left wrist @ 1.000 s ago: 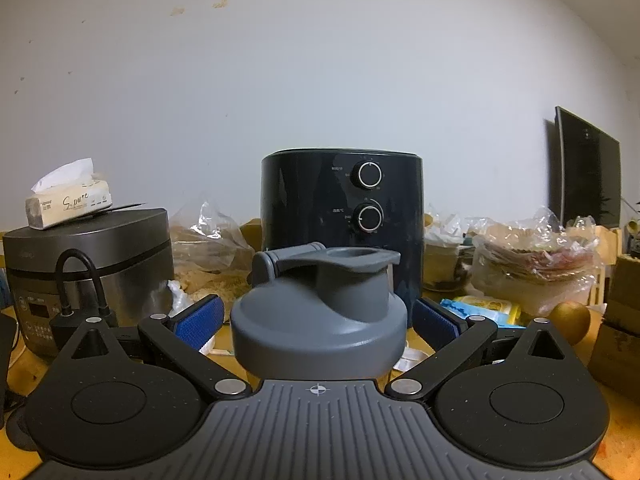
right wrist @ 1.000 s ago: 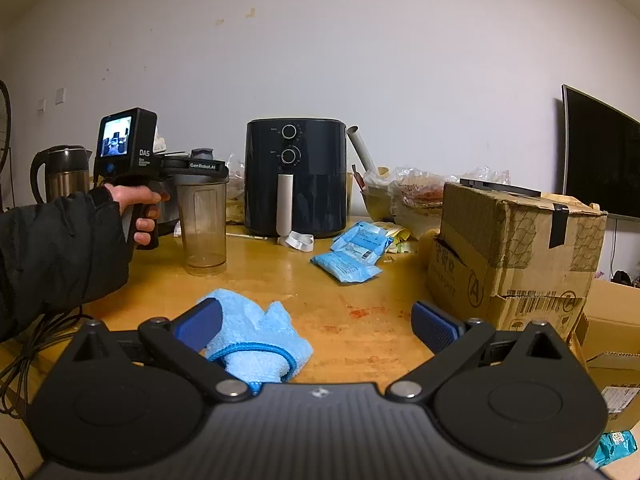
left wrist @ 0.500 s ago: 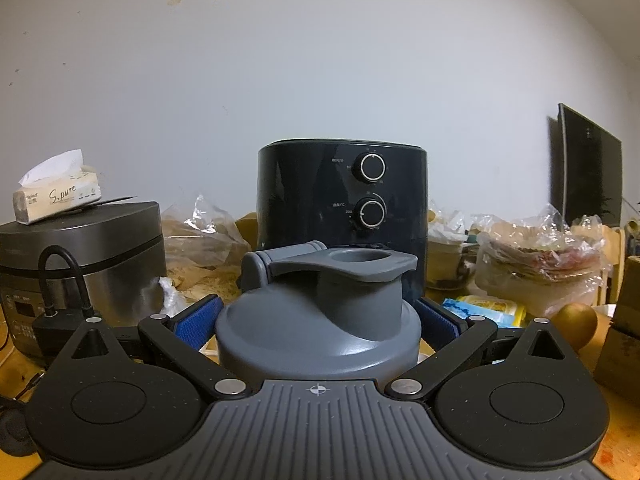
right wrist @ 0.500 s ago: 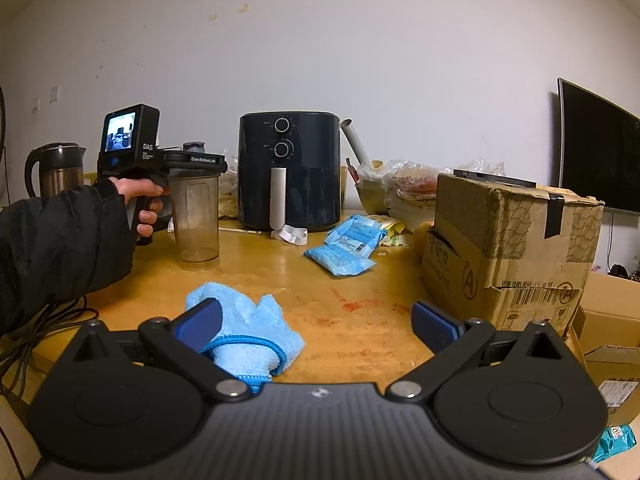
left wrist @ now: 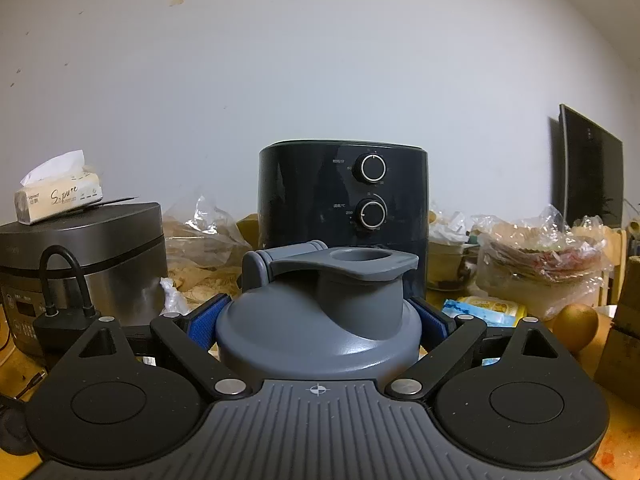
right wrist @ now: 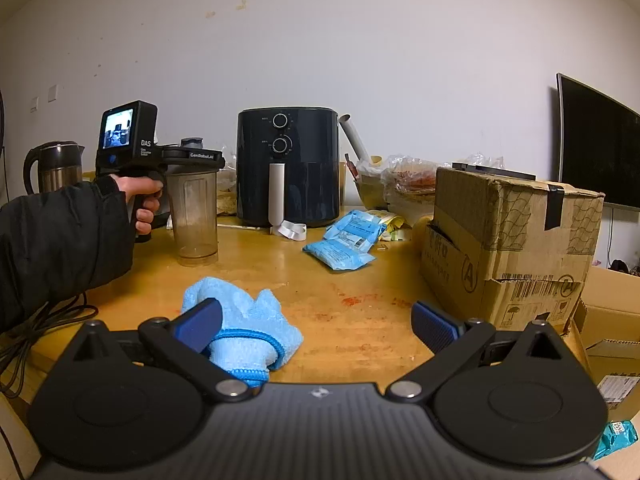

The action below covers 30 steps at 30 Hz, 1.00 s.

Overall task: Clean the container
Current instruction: 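Close the left gripper around the shaker bottle and lift it, then hold the shaker bottle raised in the left gripper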

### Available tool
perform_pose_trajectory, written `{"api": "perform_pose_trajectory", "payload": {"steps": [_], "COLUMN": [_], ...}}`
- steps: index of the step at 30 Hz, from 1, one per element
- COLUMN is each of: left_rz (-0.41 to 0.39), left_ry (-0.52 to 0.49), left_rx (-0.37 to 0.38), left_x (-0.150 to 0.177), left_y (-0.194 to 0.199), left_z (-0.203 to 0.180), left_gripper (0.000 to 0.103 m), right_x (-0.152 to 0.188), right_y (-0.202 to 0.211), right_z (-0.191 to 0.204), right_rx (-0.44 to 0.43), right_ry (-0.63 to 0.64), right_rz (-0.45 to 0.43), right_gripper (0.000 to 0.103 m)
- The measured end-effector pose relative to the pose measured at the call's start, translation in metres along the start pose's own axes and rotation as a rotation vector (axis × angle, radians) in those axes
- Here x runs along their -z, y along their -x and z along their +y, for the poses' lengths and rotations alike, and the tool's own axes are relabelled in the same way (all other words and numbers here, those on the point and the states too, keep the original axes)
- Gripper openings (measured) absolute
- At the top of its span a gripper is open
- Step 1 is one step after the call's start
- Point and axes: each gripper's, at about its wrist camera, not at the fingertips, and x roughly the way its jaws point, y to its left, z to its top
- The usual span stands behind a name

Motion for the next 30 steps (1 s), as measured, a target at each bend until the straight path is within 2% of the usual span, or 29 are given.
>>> {"api": "perform_pose_trajectory", "payload": {"steps": [10, 21, 30], "left_rz": [-0.015, -0.05, -0.047], "left_ry": [0.005, -0.001, 0.002], "left_rx": [0.008, 0.008, 0.01], "left_x": [-0.004, -0.025, -0.024], "left_y": [0.007, 0.03, 0.046], "left_z": [0.001, -0.001, 0.001], "left_gripper": [0.094, 0.094, 0.094], "right_x": [0.0, -0.001, -0.002], "right_y": [-0.001, 0.001, 0.007], "right_z": [-0.003, -0.002, 0.0], "right_rx": [-0.007, -0.018, -0.024], "right_ry": [-0.002, 0.003, 0.006], "right_rz": [-0.001, -0.011, -0.024], "right_gripper": [0.103, 0.103, 0.103]}}
